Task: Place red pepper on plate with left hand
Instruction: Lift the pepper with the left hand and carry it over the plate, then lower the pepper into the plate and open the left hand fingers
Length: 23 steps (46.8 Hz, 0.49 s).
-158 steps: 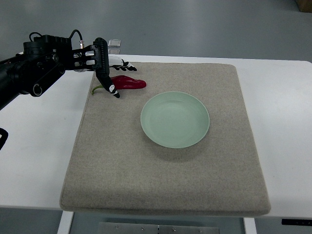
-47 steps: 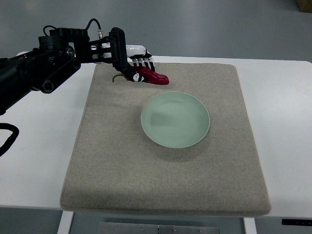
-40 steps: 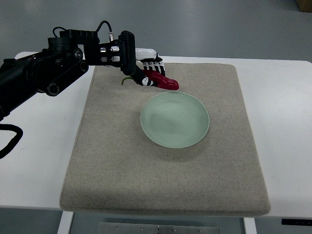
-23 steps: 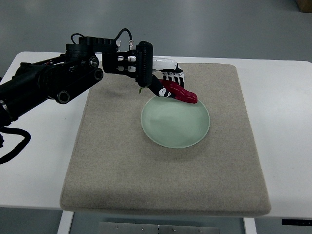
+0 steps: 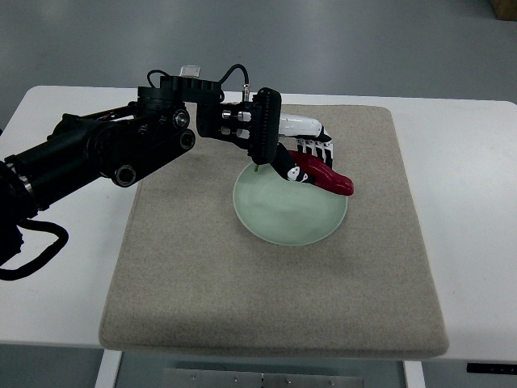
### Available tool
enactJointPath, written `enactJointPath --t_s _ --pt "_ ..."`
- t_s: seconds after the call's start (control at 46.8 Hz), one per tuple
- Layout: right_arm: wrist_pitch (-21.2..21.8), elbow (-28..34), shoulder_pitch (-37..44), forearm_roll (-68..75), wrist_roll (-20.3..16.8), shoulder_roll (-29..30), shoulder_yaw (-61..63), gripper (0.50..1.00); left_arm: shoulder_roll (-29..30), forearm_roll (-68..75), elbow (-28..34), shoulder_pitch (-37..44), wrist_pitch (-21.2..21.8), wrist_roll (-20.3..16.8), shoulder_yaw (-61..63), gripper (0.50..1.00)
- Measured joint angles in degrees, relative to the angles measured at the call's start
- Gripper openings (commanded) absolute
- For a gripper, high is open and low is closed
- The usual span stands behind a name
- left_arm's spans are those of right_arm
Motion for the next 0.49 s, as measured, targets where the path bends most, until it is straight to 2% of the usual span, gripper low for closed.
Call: enactJointPath --t_s 0.491 --pt "0.00 0.02 0.00 0.00 0.05 0.00 0.00 0.928 0.07 0.46 1.12 0.39 0.18 0.00 1.87 0.508"
